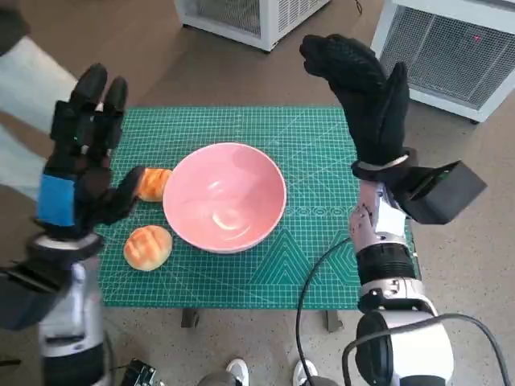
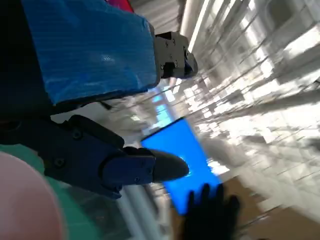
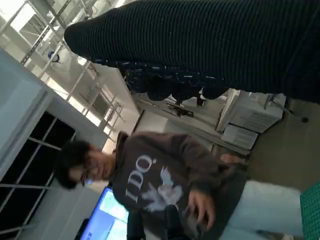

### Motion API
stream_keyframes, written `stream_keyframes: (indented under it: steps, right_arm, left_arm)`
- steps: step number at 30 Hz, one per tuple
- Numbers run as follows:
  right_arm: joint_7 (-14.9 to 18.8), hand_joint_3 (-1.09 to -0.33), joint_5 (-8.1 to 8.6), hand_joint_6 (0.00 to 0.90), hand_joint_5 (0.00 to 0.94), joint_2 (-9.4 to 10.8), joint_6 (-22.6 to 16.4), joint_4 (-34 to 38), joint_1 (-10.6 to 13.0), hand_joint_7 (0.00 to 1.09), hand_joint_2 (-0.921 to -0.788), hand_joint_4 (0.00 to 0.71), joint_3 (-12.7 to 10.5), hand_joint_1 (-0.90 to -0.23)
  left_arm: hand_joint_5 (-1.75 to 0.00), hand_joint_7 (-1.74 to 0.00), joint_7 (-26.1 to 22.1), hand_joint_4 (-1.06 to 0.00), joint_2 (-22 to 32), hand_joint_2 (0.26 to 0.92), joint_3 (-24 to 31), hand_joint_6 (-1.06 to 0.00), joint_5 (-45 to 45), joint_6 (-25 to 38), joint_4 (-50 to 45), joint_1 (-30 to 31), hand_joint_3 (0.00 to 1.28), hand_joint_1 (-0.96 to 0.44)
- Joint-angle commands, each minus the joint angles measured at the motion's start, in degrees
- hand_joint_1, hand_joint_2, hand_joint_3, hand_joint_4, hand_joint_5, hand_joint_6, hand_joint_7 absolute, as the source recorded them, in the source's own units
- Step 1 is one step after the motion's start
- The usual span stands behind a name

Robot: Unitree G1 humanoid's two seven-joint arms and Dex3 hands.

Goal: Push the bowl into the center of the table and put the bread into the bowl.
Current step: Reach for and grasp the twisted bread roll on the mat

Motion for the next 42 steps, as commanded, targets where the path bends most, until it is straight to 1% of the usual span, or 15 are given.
stream_keyframes:
  steps: [1, 3, 5, 8, 11, 17, 23, 25, 30, 36, 42]
  right_arm:
    - [0.19, -0.896, 0.00, -0.001, 0.010, -0.23, 0.56, -0.35, 1.92, 0.57, -0.921, 0.176, 0.55, -0.729]
    - [0.00, -0.896, -0.13, -0.001, 0.010, -0.28, 0.51, -0.44, 2.03, 0.57, -0.921, 0.176, 0.61, -0.730]
    - [-0.14, -0.896, -0.22, -0.001, 0.010, -0.34, 0.50, -0.53, 2.14, 0.56, -0.921, 0.175, 0.64, -0.732]
    - [-0.29, -0.897, -0.23, -0.001, 0.009, -0.45, 0.65, -0.51, 2.17, 0.55, -0.921, 0.174, 0.67, -0.732]
    - [-0.35, -0.897, -0.13, -0.001, 0.009, -0.50, 0.88, -0.73, 2.33, 0.55, -0.921, 0.174, 0.77, -0.734]
    - [-0.59, -0.898, 0.01, -0.001, 0.009, -0.60, 1.21, -1.47, 2.69, 0.55, -0.921, 0.172, 1.09, -0.732]
    - [-0.47, -0.897, 0.30, -0.001, 0.008, -0.64, 1.66, -1.86, 2.94, 0.55, -0.921, 0.171, 1.16, -0.731]
    - [-0.49, -0.899, 0.26, -0.001, 0.008, -0.64, 1.67, -2.12, 3.11, 0.55, -0.921, 0.170, 1.21, -0.730]
    - [-1.00, -0.901, -0.06, -0.001, 0.008, -0.80, 1.60, -2.28, 3.28, 0.54, -0.921, 0.169, 1.28, -0.725]
    - [-1.04, -0.902, 0.06, -0.001, 0.007, -0.88, 1.78, -2.36, 3.39, 0.54, -0.921, 0.167, 1.37, -0.723]
    - [-0.94, -0.902, 0.19, -0.001, 0.006, -0.90, 1.96, -2.35, 3.49, 0.54, -0.921, 0.166, 1.36, -0.723]
  left_arm:
    - [0.00, -0.42, -5.08, -0.13, 16.96, 0.876, 2.37, 0.00, 11.59, 17.59, -8.70, 2.81, 0.09, -0.47]
    - [0.00, -0.40, -5.53, -0.12, 19.69, 0.843, 1.84, -0.01, 14.90, 21.07, -9.83, 2.70, 0.04, -0.42]
    - [0.00, -0.35, -5.86, -0.10, 21.46, 0.793, 0.98, -0.03, 17.37, 23.62, -10.21, 2.28, 0.02, -0.34]
    - [0.00, -0.28, -6.82, -0.09, 23.68, 0.748, -1.01, -0.05, 20.57, 27.43, -10.62, 1.46, 0.01, -0.27]
    - [0.00, -0.21, -8.83, -0.06, 25.52, 0.724, -4.37, -0.08, 23.08, 31.99, -10.66, 0.02, 0.00, -0.21]
    - [0.00, -0.13, -12.72, -0.01, 27.32, 0.705, -12.40, -0.10, 27.15, 38.55, -8.56, -4.14, 0.00, -0.13]
    - [0.00, -0.11, -16.01, 0.00, 27.92, 0.701, -19.70, -0.10, 31.94, 44.25, -6.33, -8.27, 0.00, -0.09]
    - [0.00, -0.10, -16.96, 0.00, 28.01, 0.700, -21.37, -0.10, 33.30, 45.68, -6.04, -9.19, 0.00, -0.08]
    - [0.00, -0.09, -18.19, 0.00, 27.64, 0.699, -24.70, -0.10, 36.45, 47.22, -5.56, -10.59, 0.00, -0.03]
    - [0.00, -0.09, -17.92, 0.00, 26.16, 0.701, -27.72, -0.11, 38.63, 45.20, -2.43, -11.65, 0.00, -0.01]
    - [0.00, -0.09, -17.62, 0.00, 24.46, 0.701, -30.86, -0.12, 40.36, 42.07, 3.13, -13.82, 0.00, -0.01]
